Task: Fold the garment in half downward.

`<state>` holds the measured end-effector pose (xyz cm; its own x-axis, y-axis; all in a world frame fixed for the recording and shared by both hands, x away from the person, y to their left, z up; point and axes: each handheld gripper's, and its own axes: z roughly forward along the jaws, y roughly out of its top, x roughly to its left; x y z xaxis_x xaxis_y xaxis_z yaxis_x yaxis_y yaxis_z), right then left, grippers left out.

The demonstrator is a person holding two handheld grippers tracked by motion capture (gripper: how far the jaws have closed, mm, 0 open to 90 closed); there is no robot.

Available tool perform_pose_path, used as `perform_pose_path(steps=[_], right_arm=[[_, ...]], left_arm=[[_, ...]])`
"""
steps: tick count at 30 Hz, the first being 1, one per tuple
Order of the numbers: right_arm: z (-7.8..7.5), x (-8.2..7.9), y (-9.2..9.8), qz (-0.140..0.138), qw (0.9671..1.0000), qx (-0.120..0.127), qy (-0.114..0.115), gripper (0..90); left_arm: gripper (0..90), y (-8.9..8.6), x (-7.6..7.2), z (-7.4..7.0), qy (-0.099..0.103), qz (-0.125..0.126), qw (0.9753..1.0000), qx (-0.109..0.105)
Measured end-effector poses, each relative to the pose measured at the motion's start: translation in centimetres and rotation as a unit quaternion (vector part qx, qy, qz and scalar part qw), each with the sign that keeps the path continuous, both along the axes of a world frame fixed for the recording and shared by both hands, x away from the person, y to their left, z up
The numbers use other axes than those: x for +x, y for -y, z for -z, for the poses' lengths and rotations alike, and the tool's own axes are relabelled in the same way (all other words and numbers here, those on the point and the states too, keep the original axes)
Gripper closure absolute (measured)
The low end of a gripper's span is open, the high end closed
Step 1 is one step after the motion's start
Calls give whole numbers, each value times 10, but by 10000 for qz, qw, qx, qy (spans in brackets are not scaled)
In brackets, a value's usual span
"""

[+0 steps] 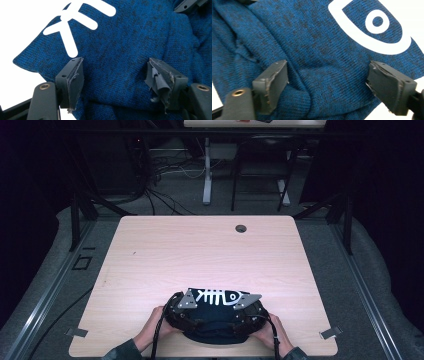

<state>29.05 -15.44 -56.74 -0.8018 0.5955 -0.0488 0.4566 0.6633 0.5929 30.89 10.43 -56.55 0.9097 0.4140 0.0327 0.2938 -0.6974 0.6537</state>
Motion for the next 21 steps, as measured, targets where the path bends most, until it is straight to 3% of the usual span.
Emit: perform_pose_path(steps=[5,12,21], right_arm=[[4,11,2,46,9998,87,-199,71],[4,26,-3,180,9998,-5,-99,64],[5,53,-6,357,9993,73,-69,60]], left_arm=[[294,-1,3,2,66,-15,10000,-59],[293,-5,22,4,84,-102,9998,-126],[293,-9,52,6,110,-210,9994,-253]])
